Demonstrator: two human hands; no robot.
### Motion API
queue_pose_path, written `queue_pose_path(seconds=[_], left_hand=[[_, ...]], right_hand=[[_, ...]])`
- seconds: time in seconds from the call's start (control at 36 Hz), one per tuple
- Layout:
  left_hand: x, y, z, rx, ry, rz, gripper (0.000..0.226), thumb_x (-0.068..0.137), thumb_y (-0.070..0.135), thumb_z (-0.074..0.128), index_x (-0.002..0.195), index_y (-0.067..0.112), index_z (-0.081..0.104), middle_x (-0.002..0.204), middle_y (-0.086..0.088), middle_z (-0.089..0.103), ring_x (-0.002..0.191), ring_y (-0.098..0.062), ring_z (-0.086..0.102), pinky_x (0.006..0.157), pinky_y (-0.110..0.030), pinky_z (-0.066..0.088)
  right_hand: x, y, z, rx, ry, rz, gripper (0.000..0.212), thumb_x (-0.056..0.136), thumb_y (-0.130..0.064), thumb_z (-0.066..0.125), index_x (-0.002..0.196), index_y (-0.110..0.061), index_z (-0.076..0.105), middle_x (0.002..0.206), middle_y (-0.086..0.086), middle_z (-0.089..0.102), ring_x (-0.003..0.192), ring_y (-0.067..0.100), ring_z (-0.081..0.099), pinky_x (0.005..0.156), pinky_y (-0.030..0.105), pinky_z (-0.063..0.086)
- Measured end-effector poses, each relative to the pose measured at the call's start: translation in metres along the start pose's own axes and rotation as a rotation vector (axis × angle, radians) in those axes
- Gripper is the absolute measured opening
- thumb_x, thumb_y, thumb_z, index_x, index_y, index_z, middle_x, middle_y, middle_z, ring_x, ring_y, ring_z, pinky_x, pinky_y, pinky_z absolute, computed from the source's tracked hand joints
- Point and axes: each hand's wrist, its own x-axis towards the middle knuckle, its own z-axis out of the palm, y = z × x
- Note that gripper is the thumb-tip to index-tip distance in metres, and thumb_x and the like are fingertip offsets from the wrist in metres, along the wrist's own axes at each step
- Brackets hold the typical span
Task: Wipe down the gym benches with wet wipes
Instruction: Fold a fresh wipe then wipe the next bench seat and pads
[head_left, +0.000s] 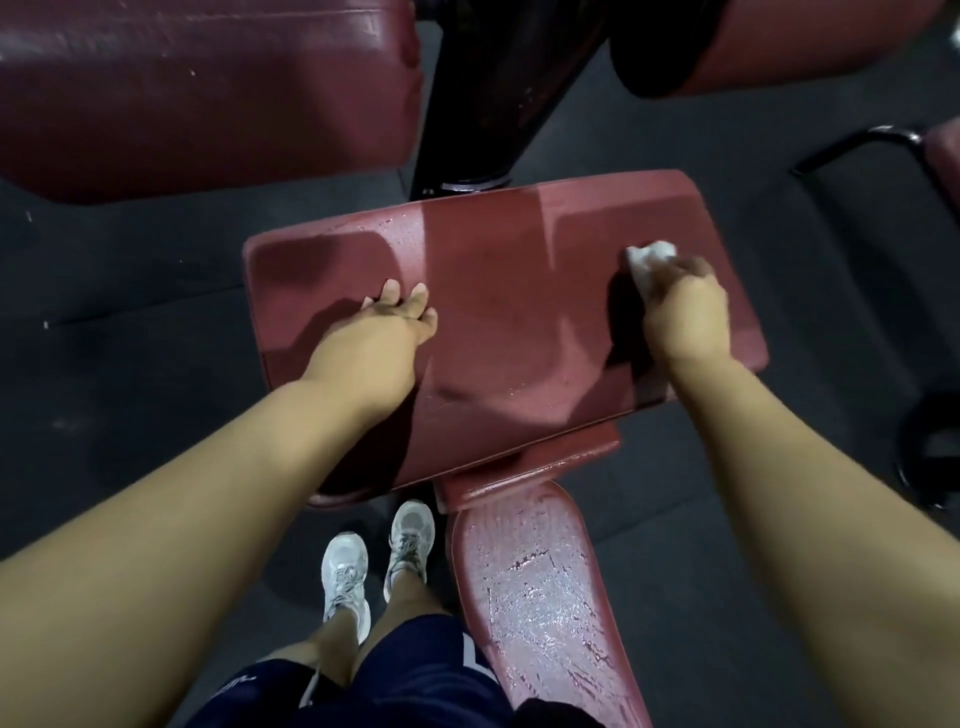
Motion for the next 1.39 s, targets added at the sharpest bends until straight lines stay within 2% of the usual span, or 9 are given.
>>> queue_pose_path(seconds=[0.11, 0.31, 0.39, 0.56, 0.72, 0.81, 1.06, 1.28, 1.39], left_hand=[[0.002, -0.001, 0.004, 0.007, -0.047, -0.056, 0.081, 0.081, -0.012, 0.029, 0.149, 0.030, 0.015, 0.159, -0.002, -0.005, 0.145, -0.033, 0.005, 0.116, -0.041, 0.020], [-0.005, 0.005, 0.005, 0.040, 0.070, 0.043, 0.072, 0.082, -0.011, 0.035, 0.148, 0.014, 0.023, 0.159, -0.002, 0.004, 0.146, -0.025, -0.001, 0.117, -0.032, 0.006], [-0.013, 0.005, 0.011, -0.056, 0.166, 0.089, 0.064, 0.084, -0.009, 0.038, 0.142, 0.017, 0.040, 0.155, 0.006, 0.022, 0.145, -0.018, 0.012, 0.116, -0.029, 0.017], [-0.018, 0.006, 0.024, -0.036, 0.164, 0.177, 0.063, 0.085, -0.008, 0.041, 0.143, 0.017, 0.038, 0.156, 0.004, 0.021, 0.145, -0.016, 0.013, 0.117, -0.025, 0.011], [-0.015, 0.011, 0.012, -0.020, 0.183, 0.159, 0.055, 0.086, -0.007, 0.042, 0.134, 0.017, 0.051, 0.150, 0.002, 0.036, 0.140, -0.019, 0.029, 0.110, -0.034, 0.031], [-0.012, 0.015, 0.004, 0.068, 0.171, 0.160, 0.050, 0.084, -0.005, 0.043, 0.128, 0.015, 0.057, 0.141, -0.006, 0.048, 0.127, -0.029, 0.047, 0.101, -0.042, 0.042], [-0.001, 0.032, -0.004, 0.101, 0.170, 0.189, 0.056, 0.079, -0.007, 0.045, 0.128, 0.018, 0.057, 0.135, -0.003, 0.053, 0.121, -0.028, 0.051, 0.100, -0.041, 0.043], [0.027, 0.051, -0.012, 0.019, 0.128, 0.214, 0.059, 0.085, -0.009, 0.042, 0.138, 0.017, 0.046, 0.153, 0.002, 0.029, 0.140, -0.015, 0.027, 0.114, -0.025, 0.021], [0.041, 0.059, -0.016, 0.062, 0.072, 0.174, 0.057, 0.090, -0.003, 0.039, 0.143, 0.018, 0.036, 0.155, -0.002, 0.022, 0.142, -0.020, 0.021, 0.114, -0.031, 0.021]], right_hand=[[-0.028, -0.019, 0.013, -0.028, 0.082, 0.206, 0.026, 0.095, -0.018, 0.048, 0.111, -0.003, 0.063, 0.114, 0.020, 0.055, 0.102, 0.035, 0.054, 0.087, 0.029, 0.037], [-0.123, -0.073, 0.027, 0.144, -0.300, -0.541, 0.033, 0.088, -0.018, 0.054, 0.118, -0.013, 0.066, 0.119, 0.013, 0.062, 0.101, 0.030, 0.061, 0.087, 0.030, 0.049], [-0.114, -0.039, 0.013, 0.110, -0.268, -0.338, 0.039, 0.090, -0.024, 0.043, 0.121, -0.017, 0.065, 0.125, 0.011, 0.060, 0.113, 0.028, 0.057, 0.099, 0.020, 0.036], [-0.111, -0.012, 0.009, 0.062, 0.137, 0.331, 0.041, 0.082, -0.003, 0.042, 0.115, -0.008, 0.066, 0.112, 0.013, 0.058, 0.099, 0.031, 0.055, 0.072, 0.015, 0.029], [-0.152, -0.071, 0.038, 0.191, 0.007, -0.127, 0.048, 0.073, 0.009, 0.059, 0.117, -0.010, 0.067, 0.112, 0.017, 0.062, 0.102, 0.027, 0.056, 0.090, 0.025, 0.041], [-0.145, -0.046, 0.021, 0.089, -0.210, -0.264, 0.041, 0.090, -0.017, 0.049, 0.130, -0.018, 0.058, 0.135, 0.001, 0.052, 0.123, 0.014, 0.047, 0.105, 0.014, 0.029], [-0.076, 0.022, 0.000, 0.038, 0.191, 0.534, 0.045, 0.081, 0.004, 0.042, 0.120, -0.009, 0.060, 0.122, 0.011, 0.053, 0.107, 0.027, 0.055, 0.083, 0.019, 0.036], [-0.093, -0.022, 0.020, 0.076, -0.033, -0.236, 0.037, 0.080, -0.011, 0.059, 0.116, -0.011, 0.067, 0.107, 0.014, 0.062, 0.094, 0.031, 0.057, 0.070, 0.033, 0.049], [-0.070, 0.031, -0.004, 0.040, 0.032, -0.026, 0.040, 0.075, 0.003, 0.054, 0.110, -0.009, 0.069, 0.111, 0.017, 0.061, 0.099, 0.030, 0.057, 0.082, 0.025, 0.040]])
